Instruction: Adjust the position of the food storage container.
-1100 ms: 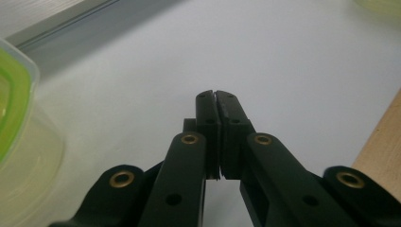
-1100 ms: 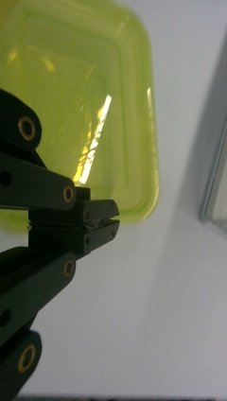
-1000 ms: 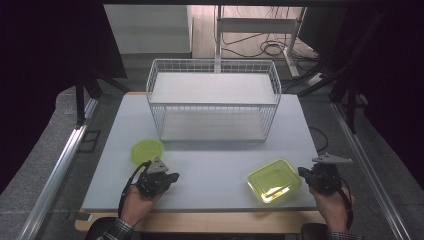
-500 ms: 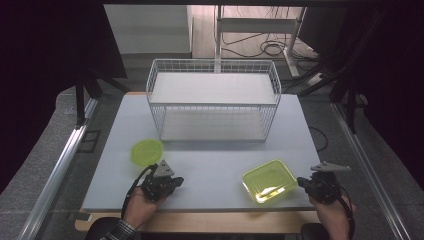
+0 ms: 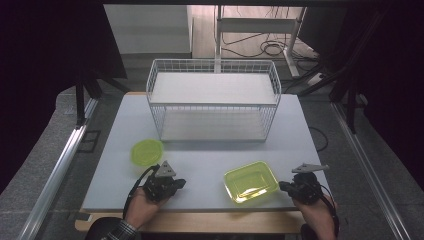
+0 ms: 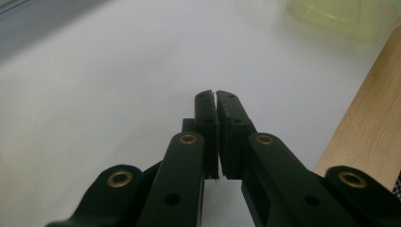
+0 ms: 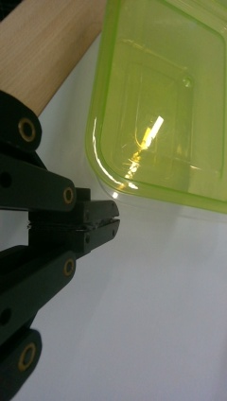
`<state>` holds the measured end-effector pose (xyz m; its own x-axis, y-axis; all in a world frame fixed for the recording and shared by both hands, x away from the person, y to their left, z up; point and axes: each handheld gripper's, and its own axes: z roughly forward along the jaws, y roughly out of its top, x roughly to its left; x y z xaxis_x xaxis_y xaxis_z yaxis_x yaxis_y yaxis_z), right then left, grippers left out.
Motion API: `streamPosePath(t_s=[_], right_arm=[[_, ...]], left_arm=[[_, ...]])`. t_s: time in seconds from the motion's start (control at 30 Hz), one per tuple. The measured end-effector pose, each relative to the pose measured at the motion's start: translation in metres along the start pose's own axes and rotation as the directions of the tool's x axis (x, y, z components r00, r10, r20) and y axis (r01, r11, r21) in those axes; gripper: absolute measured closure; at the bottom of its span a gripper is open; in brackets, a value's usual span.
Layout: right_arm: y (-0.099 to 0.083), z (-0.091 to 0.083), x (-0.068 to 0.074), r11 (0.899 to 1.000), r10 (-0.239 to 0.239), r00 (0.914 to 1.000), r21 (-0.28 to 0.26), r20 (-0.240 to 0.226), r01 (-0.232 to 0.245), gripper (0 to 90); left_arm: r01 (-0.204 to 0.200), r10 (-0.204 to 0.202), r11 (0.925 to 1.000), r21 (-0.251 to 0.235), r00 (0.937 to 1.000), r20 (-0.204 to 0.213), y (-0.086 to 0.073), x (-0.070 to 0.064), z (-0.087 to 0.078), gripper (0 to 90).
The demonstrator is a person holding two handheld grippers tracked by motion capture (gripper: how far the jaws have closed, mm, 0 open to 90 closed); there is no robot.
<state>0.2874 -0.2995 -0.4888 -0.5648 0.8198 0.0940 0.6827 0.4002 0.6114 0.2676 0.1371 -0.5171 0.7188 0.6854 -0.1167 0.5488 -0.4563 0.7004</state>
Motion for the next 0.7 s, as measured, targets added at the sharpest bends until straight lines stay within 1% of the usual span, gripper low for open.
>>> streamPosePath(t_s=[0.03,0.07,0.1,0.13,0.17,0.23,0.27,0.3,0.33,0.37,0.4,0.43,0.47,0.53,0.57,0.63,0.67,0.7], right_arm=[[0.001,0.005,0.004,1.000,-0.015,0.9997,0.006,-0.018,0.015,88.6],[0.001,0.005,0.004,1.000,-0.015,0.9997,0.006,-0.018,0.015,88.6],[0.003,0.009,0.009,1.000,-0.023,0.9989,0.014,-0.040,0.023,88.5],[0.003,0.009,0.009,1.000,-0.023,0.9989,0.014,-0.040,0.023,88.5],[0.005,0.013,0.014,0.999,-0.034,0.9978,0.018,-0.056,0.035,88.4],[0.006,0.016,0.017,0.999,-0.037,0.9972,0.020,-0.066,0.038,88.3],[0.008,0.020,0.022,0.998,-0.049,0.9956,0.022,-0.080,0.051,88.2],[0.008,0.020,0.022,0.998,-0.049,0.9956,0.022,-0.080,0.051,88.2],[0.010,0.024,0.027,0.998,-0.059,0.9935,0.025,-0.097,0.062,88.2],[0.011,0.026,0.029,0.998,-0.063,0.9925,0.024,-0.105,0.066,88.1],[0.011,0.026,0.029,0.998,-0.063,0.9925,0.024,-0.105,0.066,88.1],[0.013,0.031,0.034,0.997,-0.069,0.9898,0.028,-0.124,0.073,88.0],[0.014,0.032,0.035,0.997,-0.073,0.9886,0.027,-0.132,0.077,87.9],[0.015,0.034,0.038,0.997,-0.072,0.9878,0.027,-0.138,0.076,87.9],[0.018,0.039,0.042,0.996,-0.075,0.9847,0.027,-0.157,0.080,87.7],[0.020,0.040,0.043,0.996,-0.077,0.9838,0.026,-0.162,0.082,87.7],[0.024,0.044,0.046,0.996,-0.084,0.9809,0.023,-0.175,0.090,87.6],[0.024,0.044,0.046,0.996,-0.084,0.9809,0.023,-0.175,0.090,87.6]], left_arm=[[0.000,0.000,1.0000,0.000,1.0000,0.002,0.000,0.000,0.000,87.9],[0.000,0.000,1.0000,0.000,1.0000,0.007,0.000,0.000,0.000,87.9],[-0.001,0.000,1.0000,0.002,0.9998,0.020,0.001,-0.001,0.001,87.9],[-0.001,0.000,1.0000,0.002,0.9998,0.020,0.001,-0.001,0.001,87.8],[0.001,-0.001,1.0000,0.002,0.9996,0.028,0.001,-0.002,0.002,87.8],[-0.003,0.003,1.0000,0.005,0.9990,0.044,0.001,-0.004,0.004,87.7],[-0.003,0.003,1.0000,0.008,0.9986,0.054,0.002,-0.006,0.006,87.6],[-0.003,0.003,1.0000,0.008,0.9986,0.054,0.002,-0.006,0.006,87.6],[-0.006,0.005,0.9999,0.010,0.9981,0.061,0.003,-0.008,0.008,87.5],[-0.011,0.010,0.9999,0.012,0.9970,0.076,0.004,-0.010,0.011,87.5],[-0.011,0.010,0.9999,0.012,0.9970,0.076,0.004,-0.010,0.011,87.4],[-0.016,0.015,0.9997,0.017,0.9959,0.089,0.006,-0.013,0.015,87.3],[-0.016,0.015,0.9997,0.018,0.9949,0.099,0.007,-0.015,0.017,87.2],[-0.019,0.017,0.9996,0.021,0.9941,0.107,0.008,-0.016,0.019,87.1],[-0.027,0.023,0.9992,0.029,0.9933,0.114,0.010,-0.020,0.023,86.6],[-0.029,0.025,0.9989,0.037,0.9928,0.117,0.011,-0.021,0.025,86.5],[-0.028,0.023,0.9988,0.040,0.9929,0.117,0.012,-0.021,0.027,86.1],[-0.026,0.021,0.9988,0.042,0.9929,0.117,0.012,-0.021,0.029,86.1]])
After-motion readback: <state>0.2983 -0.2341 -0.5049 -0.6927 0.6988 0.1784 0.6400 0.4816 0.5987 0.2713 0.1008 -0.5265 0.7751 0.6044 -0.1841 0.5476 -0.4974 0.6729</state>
